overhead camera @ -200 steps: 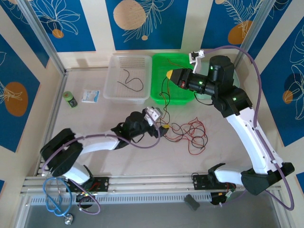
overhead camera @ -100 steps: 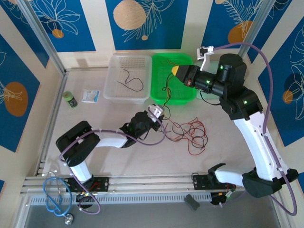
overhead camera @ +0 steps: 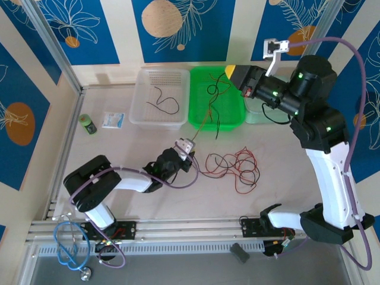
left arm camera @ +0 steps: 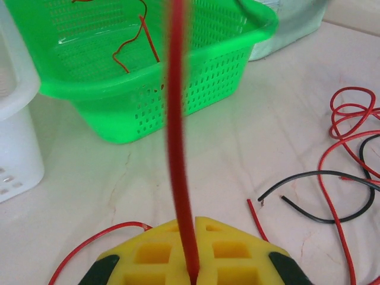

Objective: Untangle the cables

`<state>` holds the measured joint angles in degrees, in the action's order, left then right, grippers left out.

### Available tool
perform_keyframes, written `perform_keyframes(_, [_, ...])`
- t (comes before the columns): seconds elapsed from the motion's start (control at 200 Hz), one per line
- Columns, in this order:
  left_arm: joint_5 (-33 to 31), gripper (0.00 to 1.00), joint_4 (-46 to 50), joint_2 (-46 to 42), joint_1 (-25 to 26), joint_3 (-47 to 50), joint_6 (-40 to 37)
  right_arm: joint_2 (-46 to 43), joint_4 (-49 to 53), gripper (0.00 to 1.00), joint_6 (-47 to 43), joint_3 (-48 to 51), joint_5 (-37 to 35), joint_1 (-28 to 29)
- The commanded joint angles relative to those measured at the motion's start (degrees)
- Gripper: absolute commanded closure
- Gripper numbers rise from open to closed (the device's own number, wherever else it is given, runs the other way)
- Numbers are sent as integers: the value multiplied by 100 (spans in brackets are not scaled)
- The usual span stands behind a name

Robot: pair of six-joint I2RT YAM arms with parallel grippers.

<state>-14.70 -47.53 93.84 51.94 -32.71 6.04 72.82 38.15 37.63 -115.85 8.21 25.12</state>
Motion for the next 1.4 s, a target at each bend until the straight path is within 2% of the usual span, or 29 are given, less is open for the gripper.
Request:
perform_keyframes(0.0, [-234, 100, 121, -249, 53, 193, 235, 133, 233, 100, -331, -543, -143, -25])
perform_keyframes(0.24, [-333, 100, 800, -530, 55, 220, 388, 581, 502, 100, -576, -1585, -214, -51])
perform_keyframes(0.435, [34, 100, 1855, -740, 53, 15, 648, 887, 553, 100, -594, -2012, -128, -78])
perform_keyframes(0.58, [238, 100, 2335, -973, 124, 145, 898, 1121, 493, 100, -516, -2222, 49, -87])
perform_keyframes(0.83, [93, 100, 2772, -1703, 386, 596, 1091, 1983, 354, 100, -257, -3025, 600, -87])
perform_keyframes(1.1, [-37, 100, 3008, -2336, 435, 896, 1168, 3382, -329, 100, -48, -4159, 1060, -139])
perform_keyframes(1.291, [-10, 100, 2950, -2143, 431, 921, 1275, 4139, -1524, 100, 96, -4261, 1319, -131])
perform_keyframes(1.396, [86, 100, 2848, -1957, 436, 909, 1354, 4495, -2141, 100, 57, -4290, 1231, -79])
